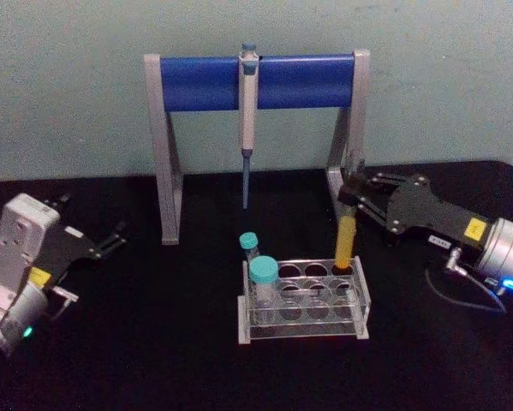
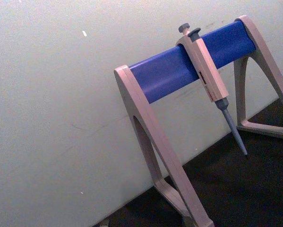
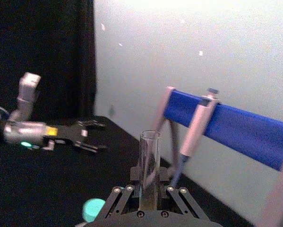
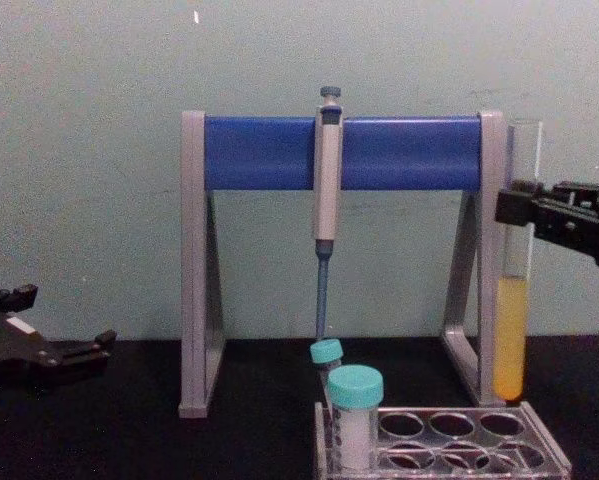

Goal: Pick up the test tube from the test tube rack, shake it, then place it back into the test tube rack.

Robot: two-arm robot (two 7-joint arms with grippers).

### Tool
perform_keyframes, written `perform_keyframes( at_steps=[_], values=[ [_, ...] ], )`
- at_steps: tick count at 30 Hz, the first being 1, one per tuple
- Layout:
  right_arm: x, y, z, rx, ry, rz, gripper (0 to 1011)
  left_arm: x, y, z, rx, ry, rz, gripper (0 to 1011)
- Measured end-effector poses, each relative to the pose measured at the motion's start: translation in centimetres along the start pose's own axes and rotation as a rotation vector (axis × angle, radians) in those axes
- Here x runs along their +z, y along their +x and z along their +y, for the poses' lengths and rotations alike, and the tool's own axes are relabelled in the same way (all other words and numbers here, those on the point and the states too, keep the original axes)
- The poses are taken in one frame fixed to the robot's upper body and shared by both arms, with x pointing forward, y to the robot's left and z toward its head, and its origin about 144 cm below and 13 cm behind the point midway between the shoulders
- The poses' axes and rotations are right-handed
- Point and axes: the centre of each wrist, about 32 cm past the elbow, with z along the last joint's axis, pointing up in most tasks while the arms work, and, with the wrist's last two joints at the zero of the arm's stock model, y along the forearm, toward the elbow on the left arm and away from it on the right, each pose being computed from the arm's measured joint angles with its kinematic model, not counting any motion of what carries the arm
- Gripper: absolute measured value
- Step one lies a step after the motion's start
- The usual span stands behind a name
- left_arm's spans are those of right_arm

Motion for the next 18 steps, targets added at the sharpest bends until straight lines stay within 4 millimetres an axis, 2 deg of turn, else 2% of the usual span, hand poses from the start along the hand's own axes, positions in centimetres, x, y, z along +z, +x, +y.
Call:
perform_keyframes(
  at_steps=[4,9,18],
  values=[
    [0.3,-0.2,-0.2,-0.072,-0.02,-0.066,229,0.0,0.0,0.0,0.0,0.0,0.0,1001],
    [0.0,-0.7,0.6,-0.18,-0.006,-0.121,228,0.0,0.0,0.0,0.0,0.0,0.0,1001],
    [-1.9,-0.9,2.6,-0.273,0.081,-0.048,229,0.0,0.0,0.0,0.0,0.0,0.0,1001]
  ],
)
